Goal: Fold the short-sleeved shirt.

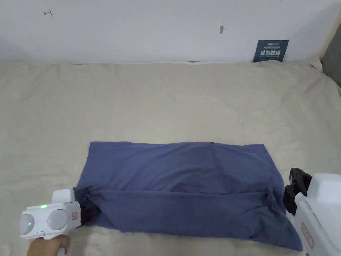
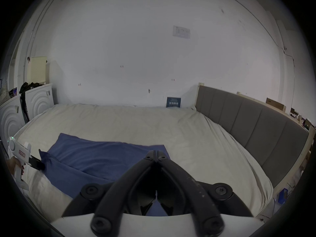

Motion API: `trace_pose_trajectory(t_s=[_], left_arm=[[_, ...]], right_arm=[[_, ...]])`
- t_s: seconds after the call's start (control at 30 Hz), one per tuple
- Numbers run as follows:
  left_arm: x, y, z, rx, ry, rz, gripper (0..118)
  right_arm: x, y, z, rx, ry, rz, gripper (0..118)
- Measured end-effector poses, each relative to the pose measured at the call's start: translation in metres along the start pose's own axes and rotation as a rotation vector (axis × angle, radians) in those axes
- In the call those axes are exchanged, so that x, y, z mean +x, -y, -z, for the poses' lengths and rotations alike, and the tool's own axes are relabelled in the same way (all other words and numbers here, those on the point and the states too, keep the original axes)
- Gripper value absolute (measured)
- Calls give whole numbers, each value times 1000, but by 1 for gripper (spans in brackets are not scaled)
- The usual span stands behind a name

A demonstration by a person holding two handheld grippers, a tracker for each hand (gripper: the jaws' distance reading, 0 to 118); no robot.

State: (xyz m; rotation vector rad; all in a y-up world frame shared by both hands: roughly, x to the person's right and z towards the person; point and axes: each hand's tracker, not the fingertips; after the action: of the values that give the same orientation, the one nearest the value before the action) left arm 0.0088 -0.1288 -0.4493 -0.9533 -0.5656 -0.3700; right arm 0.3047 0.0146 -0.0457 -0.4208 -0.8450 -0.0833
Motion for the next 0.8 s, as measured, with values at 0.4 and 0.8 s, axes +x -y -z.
trace_pose_trajectory(t_s=[0.4,0.8], left_arm=[[-11,-6,-41,77,114,-54,7],[-19,11,-69,94,111,-113,7]], right_arm=[[31,108,89,-565,35,83,94],[31,88,56,-505,-56,133,12]])
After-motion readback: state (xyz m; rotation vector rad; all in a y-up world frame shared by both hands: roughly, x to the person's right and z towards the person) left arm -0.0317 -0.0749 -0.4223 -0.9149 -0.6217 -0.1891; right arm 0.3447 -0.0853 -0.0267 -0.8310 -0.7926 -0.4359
